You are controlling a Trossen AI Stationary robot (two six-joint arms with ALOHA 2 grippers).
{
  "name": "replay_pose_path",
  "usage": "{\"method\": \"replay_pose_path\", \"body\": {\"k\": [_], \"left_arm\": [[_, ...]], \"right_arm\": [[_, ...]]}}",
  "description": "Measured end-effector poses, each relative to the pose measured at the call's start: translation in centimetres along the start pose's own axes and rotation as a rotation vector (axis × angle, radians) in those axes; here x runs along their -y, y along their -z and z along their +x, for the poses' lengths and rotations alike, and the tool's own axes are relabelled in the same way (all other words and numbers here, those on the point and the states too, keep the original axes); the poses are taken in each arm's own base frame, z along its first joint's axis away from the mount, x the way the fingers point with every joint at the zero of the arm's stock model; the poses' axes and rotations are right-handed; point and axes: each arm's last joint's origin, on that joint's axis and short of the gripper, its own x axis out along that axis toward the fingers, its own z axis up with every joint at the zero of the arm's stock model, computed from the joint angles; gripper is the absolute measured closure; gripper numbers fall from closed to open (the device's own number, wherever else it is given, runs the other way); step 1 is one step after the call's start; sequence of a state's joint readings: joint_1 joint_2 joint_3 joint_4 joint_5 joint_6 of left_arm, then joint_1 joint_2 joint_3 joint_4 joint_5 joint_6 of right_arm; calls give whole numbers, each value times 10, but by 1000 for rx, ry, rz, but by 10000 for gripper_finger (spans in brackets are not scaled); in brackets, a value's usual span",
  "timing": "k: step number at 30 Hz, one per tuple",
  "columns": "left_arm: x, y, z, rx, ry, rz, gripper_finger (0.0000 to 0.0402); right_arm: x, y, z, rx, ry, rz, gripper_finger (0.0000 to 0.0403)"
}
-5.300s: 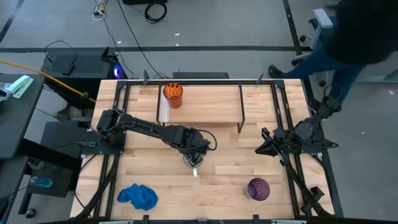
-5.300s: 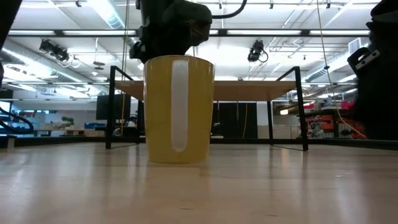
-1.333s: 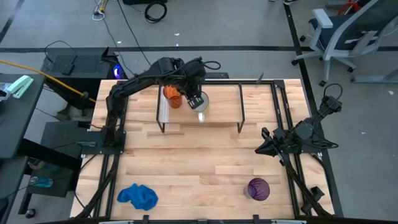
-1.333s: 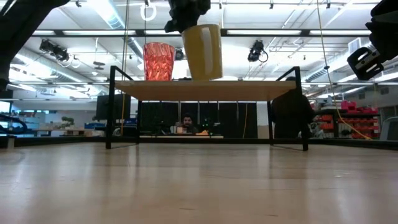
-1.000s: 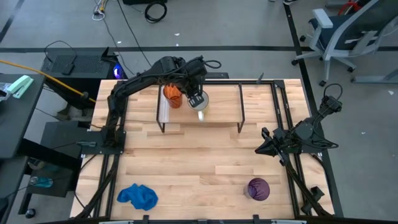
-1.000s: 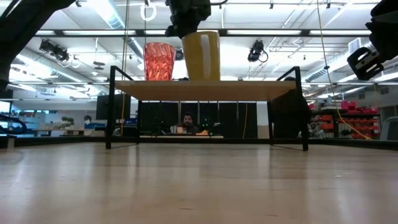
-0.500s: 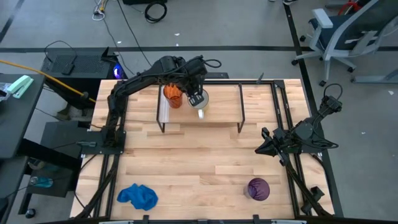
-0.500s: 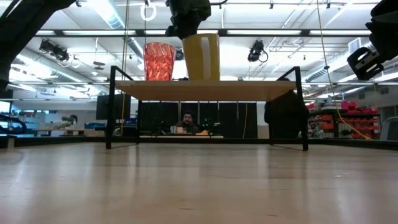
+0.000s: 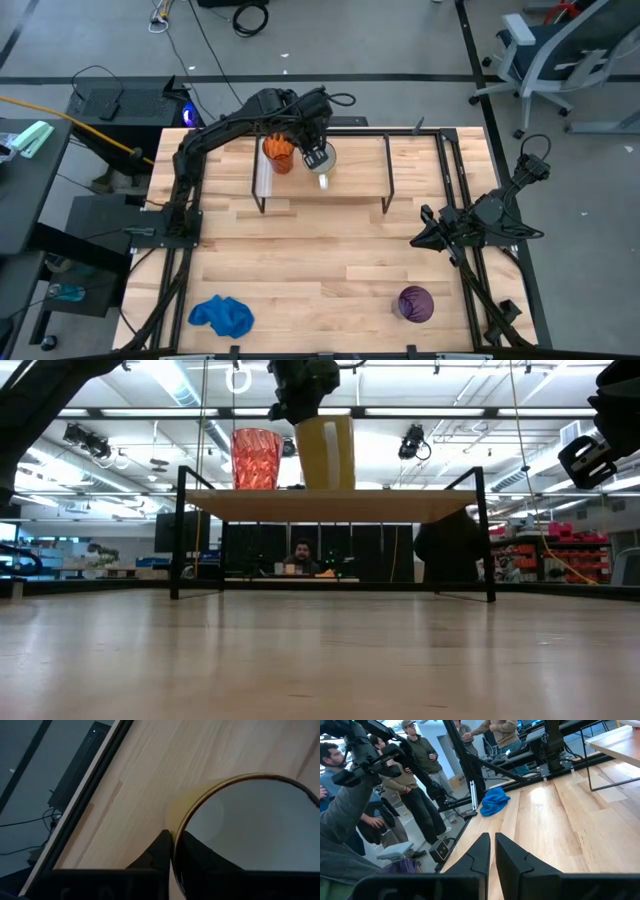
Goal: Stack small to large cups/mugs on shelf
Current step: Put the yellow mug on the shelf
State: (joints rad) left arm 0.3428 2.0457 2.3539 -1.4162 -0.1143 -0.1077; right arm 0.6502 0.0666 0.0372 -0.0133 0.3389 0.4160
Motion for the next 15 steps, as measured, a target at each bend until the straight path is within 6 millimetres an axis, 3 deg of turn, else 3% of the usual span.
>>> {"method": "replay_pose_path", "body": {"k": [5, 15], "left_arm": [[-3, -1, 1, -2, 31, -20, 333], [-2, -2, 1, 16, 38, 6, 358]], "right_arm": [[0, 0, 0, 0, 0, 0, 369], [0, 0, 0, 0, 0, 0, 369]]}}
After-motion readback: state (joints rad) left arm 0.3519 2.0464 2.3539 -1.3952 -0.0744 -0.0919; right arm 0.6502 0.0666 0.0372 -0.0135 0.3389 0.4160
